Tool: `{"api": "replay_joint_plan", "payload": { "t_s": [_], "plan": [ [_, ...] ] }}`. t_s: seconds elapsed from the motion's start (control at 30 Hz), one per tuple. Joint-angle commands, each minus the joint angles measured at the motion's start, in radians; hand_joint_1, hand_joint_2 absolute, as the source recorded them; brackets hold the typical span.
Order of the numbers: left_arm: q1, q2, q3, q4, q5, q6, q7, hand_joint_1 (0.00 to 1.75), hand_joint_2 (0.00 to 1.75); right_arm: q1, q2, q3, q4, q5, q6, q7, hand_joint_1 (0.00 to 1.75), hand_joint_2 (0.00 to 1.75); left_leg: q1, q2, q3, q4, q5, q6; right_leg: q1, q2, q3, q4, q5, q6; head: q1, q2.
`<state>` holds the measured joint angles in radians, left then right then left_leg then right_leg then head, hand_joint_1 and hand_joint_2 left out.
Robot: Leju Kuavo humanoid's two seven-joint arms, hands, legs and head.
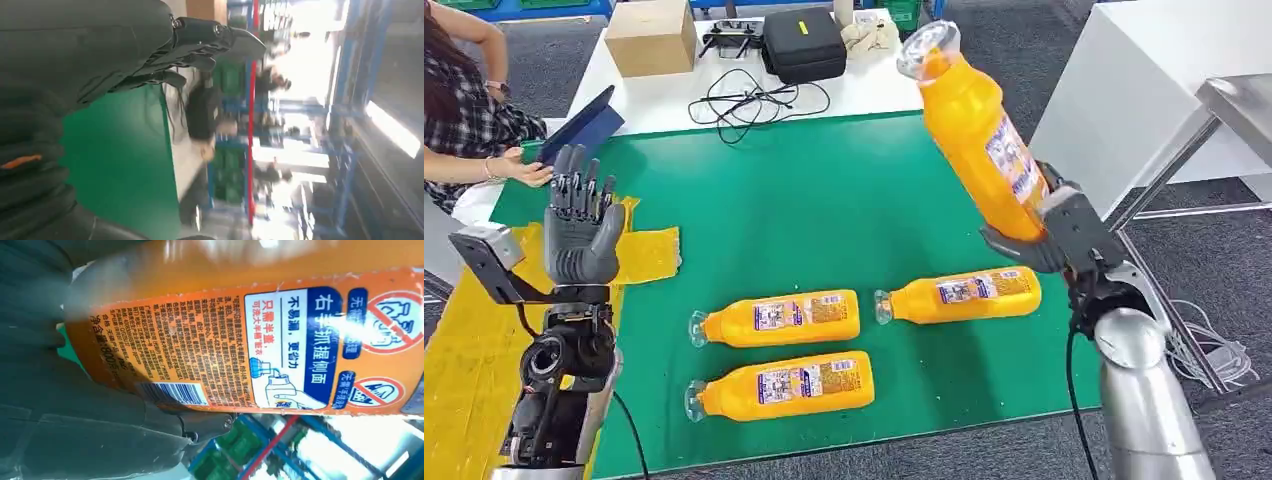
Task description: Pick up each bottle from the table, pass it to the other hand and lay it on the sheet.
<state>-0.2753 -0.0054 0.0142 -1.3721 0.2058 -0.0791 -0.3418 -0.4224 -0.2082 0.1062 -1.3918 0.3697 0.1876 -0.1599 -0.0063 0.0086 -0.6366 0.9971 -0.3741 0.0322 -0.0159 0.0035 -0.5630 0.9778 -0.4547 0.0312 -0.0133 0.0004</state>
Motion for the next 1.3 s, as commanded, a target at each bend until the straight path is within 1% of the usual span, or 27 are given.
{"api": "replay_joint_plan", "payload": {
  "t_s": [0.03,0.07,0.13,0.17,0.2,0.3,0.33,0.4,0.47,0.6,0.8,0.93,1.3],
  "plan": [
    [-0.118,-0.043,-0.100,0.192,0.334,-0.184,0.084,0.00,1.75,-0.419,0.282,0.279,0.641,0.026,-0.116,-0.011,1.75,1.75,0.001,0.009,0.002,0.000,0.001,-0.001,0.001,0.009,-0.002,0.001,0.004,-0.004,0.000,0.000],
    [-0.123,-0.042,-0.109,0.208,0.392,-0.220,0.105,0.00,1.75,-0.435,0.308,0.304,0.689,0.028,-0.123,-0.015,1.75,1.75,0.001,0.011,0.002,0.001,0.001,-0.002,0.001,0.010,-0.002,0.001,0.004,-0.004,0.001,0.000],
    [-0.127,-0.040,-0.113,0.230,0.446,-0.255,0.119,0.00,1.75,-0.449,0.348,0.339,0.749,0.047,-0.151,-0.009,1.75,1.75,0.001,0.007,0.001,0.000,0.003,-0.003,0.002,0.006,-0.001,0.001,0.004,-0.002,0.000,0.000],
    [-0.134,-0.036,-0.114,0.244,0.464,-0.267,0.121,0.00,1.75,-0.465,0.367,0.351,0.790,0.058,-0.159,-0.001,1.75,1.75,0.002,0.009,0.002,0.000,0.003,-0.004,0.003,0.009,-0.001,0.001,0.004,-0.003,0.000,0.000],
    [-0.141,-0.033,-0.114,0.256,0.478,-0.274,0.124,0.00,1.75,-0.477,0.393,0.355,0.823,0.063,-0.166,-0.002,1.75,1.75,0.002,0.007,0.002,0.000,0.003,-0.004,0.002,0.007,-0.001,0.001,0.005,-0.005,0.000,0.000],
    [-0.148,-0.034,-0.114,0.265,0.491,-0.282,0.132,0.00,1.75,-0.500,0.439,0.366,0.883,0.078,-0.169,0.005,1.75,1.75,0.002,0.005,0.000,0.000,0.004,-0.004,0.003,0.004,-0.003,0.002,0.005,-0.005,0.000,0.000],
    [-0.148,-0.035,-0.116,0.265,0.489,-0.281,0.133,0.00,1.75,-0.502,0.452,0.374,0.893,0.087,-0.173,0.008,1.75,1.75,0.004,0.005,0.001,0.002,0.002,-0.006,0.004,0.005,-0.002,0.002,0.004,-0.006,0.001,0.000],
    [-0.149,-0.036,-0.119,0.269,0.483,-0.278,0.137,0.00,1.75,-0.508,0.466,0.378,0.907,0.092,-0.175,0.008,1.75,1.75,0.002,0.004,-0.002,0.000,0.004,-0.004,0.003,0.004,-0.005,0.002,0.005,-0.004,0.000,0.000],
    [-0.155,-0.040,-0.125,0.277,0.471,-0.271,0.138,0.00,1.75,-0.521,0.484,0.380,0.929,0.099,-0.186,0.011,1.75,1.75,0.003,0.003,-0.003,0.001,0.004,-0.004,0.003,0.003,-0.005,0.002,0.004,-0.004,0.000,0.000],
    [-0.173,-0.052,-0.137,0.292,0.452,-0.262,0.136,0.00,1.75,-0.536,0.516,0.391,0.952,0.106,-0.171,0.017,1.75,1.75,0.003,0.001,-0.004,0.002,0.004,-0.005,0.003,0.001,-0.006,0.003,0.004,-0.005,0.000,0.000],
    [-0.180,-0.053,-0.140,0.276,0.377,-0.190,0.093,0.00,1.75,-0.525,0.548,0.425,0.956,0.124,-0.152,0.025,1.75,1.75,0.004,0.001,-0.006,0.002,0.005,-0.004,0.003,0.001,-0.007,0.002,0.004,-0.005,0.001,0.000],
    [-0.184,-0.044,-0.151,0.274,0.256,-0.094,0.047,0.00,1.75,-0.512,0.557,0.480,0.935,0.141,-0.130,0.023,1.75,1.75,0.003,0.000,-0.006,0.001,0.005,-0.004,0.002,0.000,-0.008,0.002,0.004,-0.005,0.001,0.000],
    [-0.184,-0.046,-0.149,0.274,0.256,-0.092,0.046,0.00,1.75,-0.509,0.557,0.491,0.927,0.140,-0.127,0.026,1.75,1.75,0.003,0.000,-0.007,0.001,0.005,-0.004,0.003,0.001,-0.008,0.002,0.004,-0.005,0.001,0.000]
  ]
}}
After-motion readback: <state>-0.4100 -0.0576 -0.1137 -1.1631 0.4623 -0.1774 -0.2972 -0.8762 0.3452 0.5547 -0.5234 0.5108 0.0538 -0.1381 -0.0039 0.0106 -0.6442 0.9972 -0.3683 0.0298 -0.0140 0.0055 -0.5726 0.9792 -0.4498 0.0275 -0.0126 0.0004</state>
